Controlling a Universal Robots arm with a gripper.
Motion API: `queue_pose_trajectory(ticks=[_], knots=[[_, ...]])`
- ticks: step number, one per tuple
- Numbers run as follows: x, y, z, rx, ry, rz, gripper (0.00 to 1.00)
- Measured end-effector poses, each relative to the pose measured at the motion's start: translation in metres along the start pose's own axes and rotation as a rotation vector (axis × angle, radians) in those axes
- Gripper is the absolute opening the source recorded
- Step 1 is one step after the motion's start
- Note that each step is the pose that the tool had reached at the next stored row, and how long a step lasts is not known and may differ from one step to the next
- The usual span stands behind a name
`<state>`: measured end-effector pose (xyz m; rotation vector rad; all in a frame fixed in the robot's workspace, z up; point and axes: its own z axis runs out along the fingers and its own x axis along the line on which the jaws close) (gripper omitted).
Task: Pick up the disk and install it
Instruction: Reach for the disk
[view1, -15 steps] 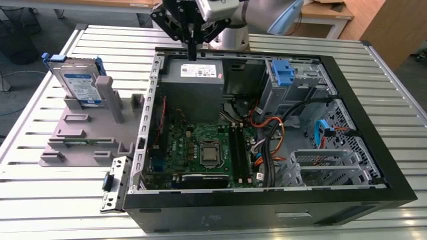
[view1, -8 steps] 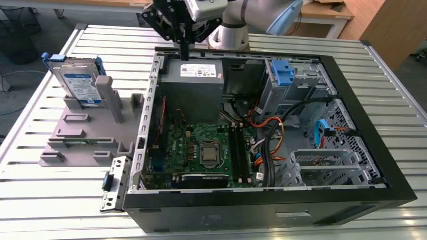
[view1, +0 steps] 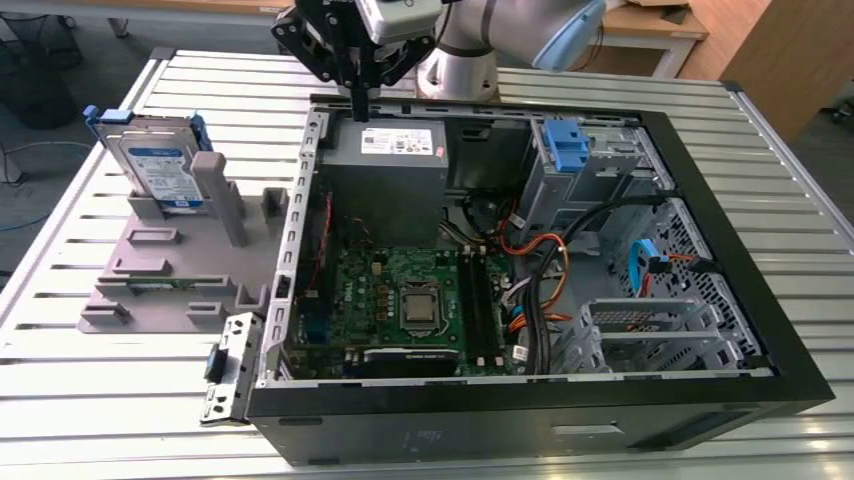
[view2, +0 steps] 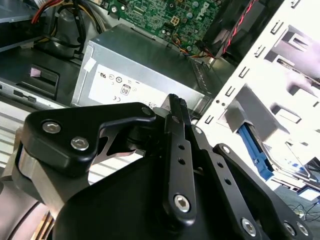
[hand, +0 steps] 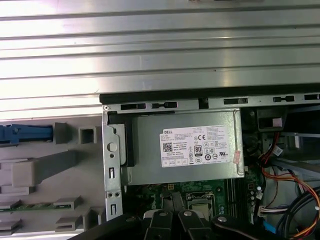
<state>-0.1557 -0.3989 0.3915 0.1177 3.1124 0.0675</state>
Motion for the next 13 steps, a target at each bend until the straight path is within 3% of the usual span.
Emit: queue_pose_trajectory(ticks=[5, 13], knots=[[0.0022, -0.0002, 0.0, 0.0, -0.0001, 0.0, 0.11], [0.0164, -0.0013, 0.0015, 0.0, -0.0002, 0.0, 0.11]])
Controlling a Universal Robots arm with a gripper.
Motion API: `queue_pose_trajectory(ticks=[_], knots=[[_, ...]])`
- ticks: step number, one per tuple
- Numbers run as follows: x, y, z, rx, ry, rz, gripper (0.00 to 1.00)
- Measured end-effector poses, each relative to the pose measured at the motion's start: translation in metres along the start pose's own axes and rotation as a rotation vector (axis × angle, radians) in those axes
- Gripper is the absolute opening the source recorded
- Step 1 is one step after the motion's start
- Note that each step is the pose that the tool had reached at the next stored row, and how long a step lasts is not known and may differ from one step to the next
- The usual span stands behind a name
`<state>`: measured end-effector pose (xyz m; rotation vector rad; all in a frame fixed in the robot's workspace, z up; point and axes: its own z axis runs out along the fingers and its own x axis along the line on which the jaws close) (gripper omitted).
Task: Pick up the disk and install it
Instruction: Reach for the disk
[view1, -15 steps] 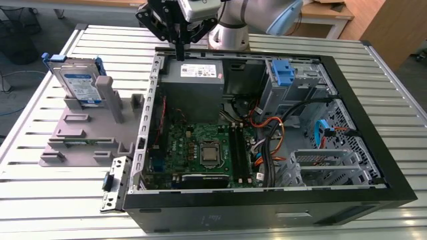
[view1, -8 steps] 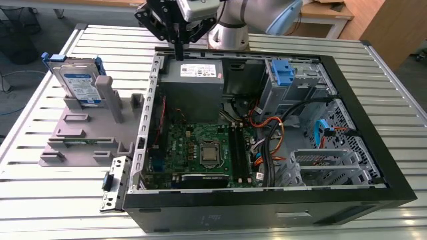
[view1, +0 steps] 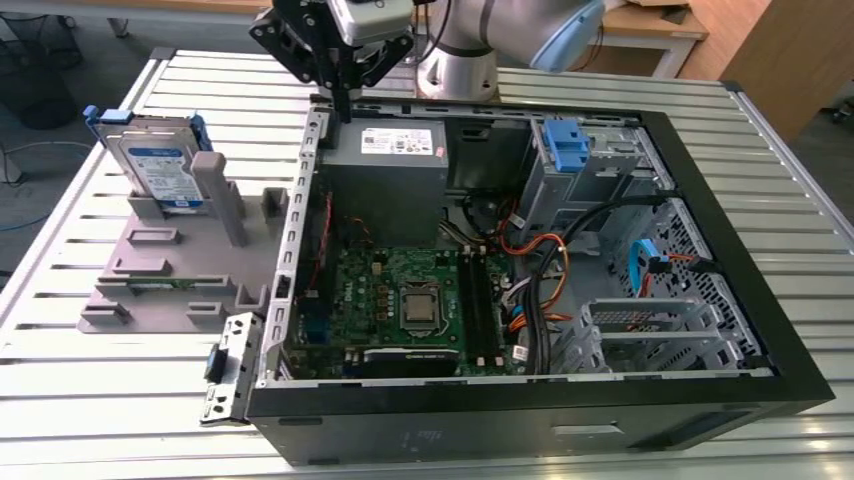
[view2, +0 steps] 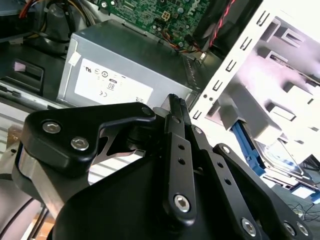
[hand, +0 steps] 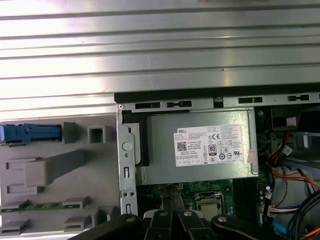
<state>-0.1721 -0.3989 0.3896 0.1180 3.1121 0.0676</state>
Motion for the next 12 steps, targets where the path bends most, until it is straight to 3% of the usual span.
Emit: queue_pose_trajectory(ticks=[12], knots=[[0.0302, -0.0021, 0.0035, 0.0001, 0.0, 0.001, 0.11]])
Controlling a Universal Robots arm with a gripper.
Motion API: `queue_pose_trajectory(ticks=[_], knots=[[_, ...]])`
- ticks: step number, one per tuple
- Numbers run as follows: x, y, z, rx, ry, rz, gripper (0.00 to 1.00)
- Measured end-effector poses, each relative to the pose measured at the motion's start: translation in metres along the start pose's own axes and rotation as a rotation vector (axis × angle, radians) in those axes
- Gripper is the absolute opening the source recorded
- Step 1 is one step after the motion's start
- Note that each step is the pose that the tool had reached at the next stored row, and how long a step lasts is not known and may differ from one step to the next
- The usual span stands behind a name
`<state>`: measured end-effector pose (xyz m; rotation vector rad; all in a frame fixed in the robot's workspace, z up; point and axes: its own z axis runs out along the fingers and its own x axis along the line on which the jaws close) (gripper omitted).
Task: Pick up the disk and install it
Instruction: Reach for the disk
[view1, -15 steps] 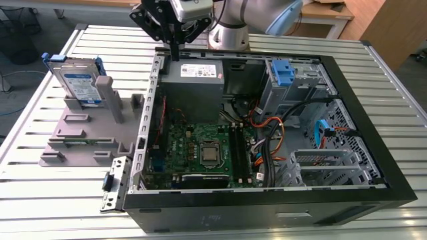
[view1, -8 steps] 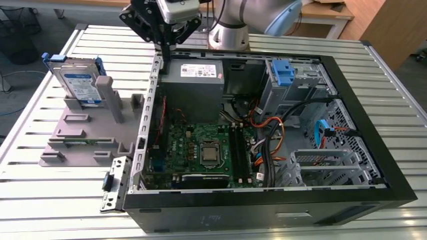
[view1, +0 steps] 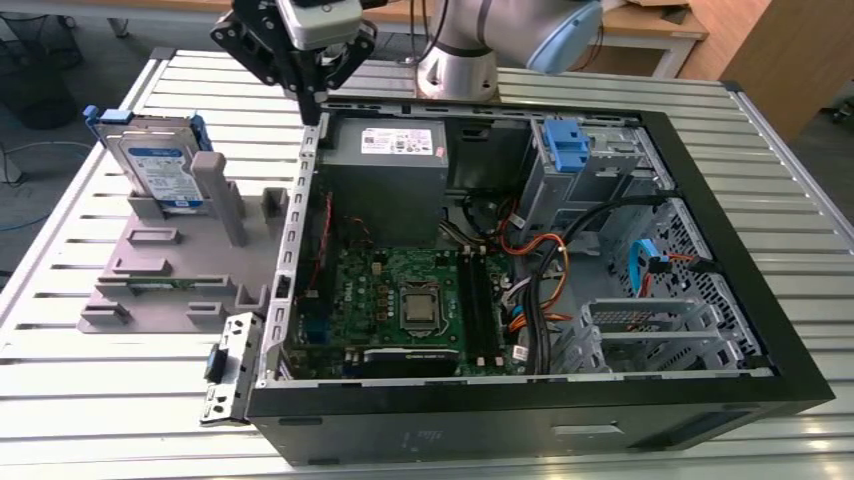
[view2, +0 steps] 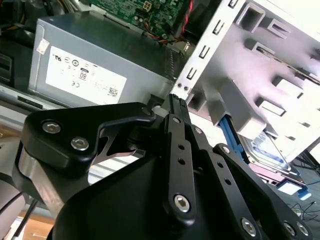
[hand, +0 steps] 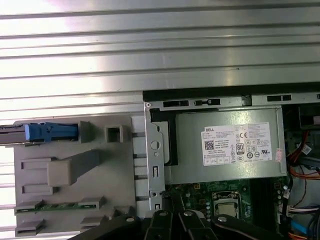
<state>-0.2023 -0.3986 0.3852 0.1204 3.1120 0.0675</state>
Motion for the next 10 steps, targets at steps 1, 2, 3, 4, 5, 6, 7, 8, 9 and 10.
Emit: queue_pose_trajectory(ticks=[1, 2, 3, 4, 5, 6, 7, 8, 9, 10], knots=[[0.0025, -0.0001, 0.0002, 0.0, 0.0, 0.0, 0.11], [0.0051, -0.0003, 0.0005, 0.0, 0.0, 0.001, 0.11], [0.0078, -0.0004, 0.0007, -0.0001, -0.0001, 0.001, 0.11], [0.0105, -0.0005, 0.0009, -0.0001, -0.0001, 0.001, 0.11], [0.0135, -0.0007, 0.0011, -0.0001, -0.0001, 0.001, 0.11], [0.0165, -0.0009, 0.0013, 0.0, -0.0001, 0.002, 0.11], [0.0198, -0.001, 0.0015, 0.0, -0.0001, 0.002, 0.11], [0.0233, -0.0012, 0.0017, 0.0, -0.0002, 0.003, 0.11], [0.0266, -0.0014, 0.0019, 0.0001, -0.0001, 0.003, 0.11], [0.0299, -0.0016, 0.0021, 0.0001, -0.0002, 0.004, 0.11]])
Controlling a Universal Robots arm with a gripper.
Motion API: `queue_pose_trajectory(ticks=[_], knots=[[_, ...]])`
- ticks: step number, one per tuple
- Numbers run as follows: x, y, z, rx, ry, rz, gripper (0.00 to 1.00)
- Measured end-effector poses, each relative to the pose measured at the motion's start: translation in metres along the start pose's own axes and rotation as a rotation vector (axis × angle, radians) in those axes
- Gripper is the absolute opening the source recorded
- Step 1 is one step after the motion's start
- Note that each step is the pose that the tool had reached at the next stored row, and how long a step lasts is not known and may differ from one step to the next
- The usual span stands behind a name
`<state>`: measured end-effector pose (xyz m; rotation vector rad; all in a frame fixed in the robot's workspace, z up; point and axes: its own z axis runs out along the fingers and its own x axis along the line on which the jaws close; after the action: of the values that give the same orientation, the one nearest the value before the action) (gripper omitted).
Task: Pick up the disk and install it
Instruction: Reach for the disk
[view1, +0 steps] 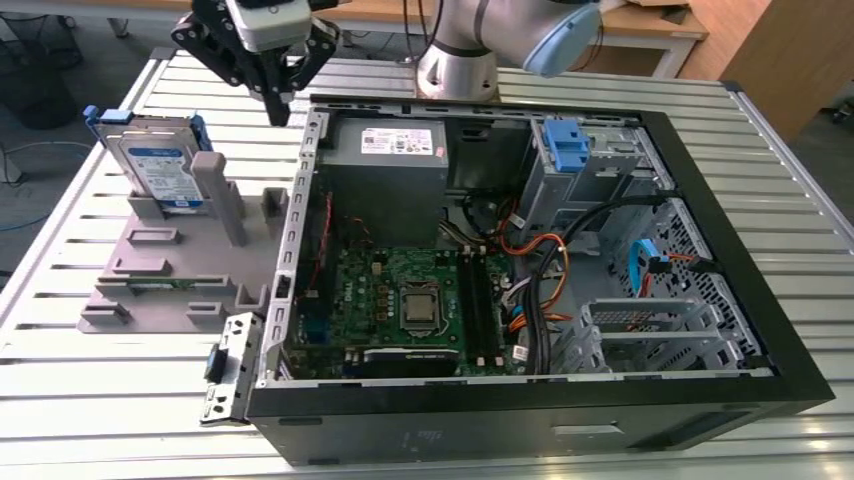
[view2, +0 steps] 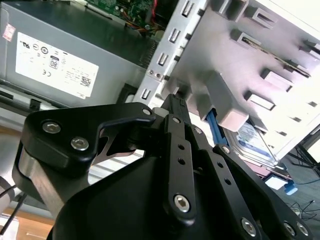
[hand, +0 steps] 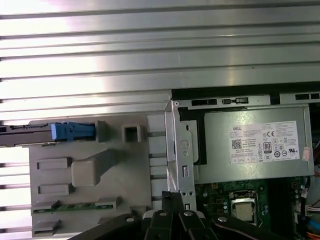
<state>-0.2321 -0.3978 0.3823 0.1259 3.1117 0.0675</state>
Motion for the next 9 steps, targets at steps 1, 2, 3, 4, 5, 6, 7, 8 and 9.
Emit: queue_pose_trajectory(ticks=[1, 2, 3, 4, 5, 6, 7, 8, 9], knots=[[0.0031, -0.0002, 0.0002, 0.0, -0.0001, 0.0, 0.11], [0.006, -0.0003, 0.0004, 0.0, -0.0001, 0.001, 0.11], [0.0089, -0.0005, 0.0006, 0.0, -0.0001, 0.001, 0.11], [0.0121, -0.0006, 0.0008, 0.0, -0.0002, 0.002, 0.11], [0.0151, -0.0008, 0.0011, 0.0, -0.0002, 0.002, 0.11], [0.0182, -0.0009, 0.0013, -0.0001, -0.0002, 0.003, 0.11], [0.0214, -0.0011, 0.0014, 0.0, -0.0002, 0.003, 0.11], [0.0249, -0.0012, 0.0016, 0.0001, -0.0002, 0.004, 0.11], [0.0282, -0.0013, 0.0017, 0.0001, -0.0003, 0.004, 0.11]])
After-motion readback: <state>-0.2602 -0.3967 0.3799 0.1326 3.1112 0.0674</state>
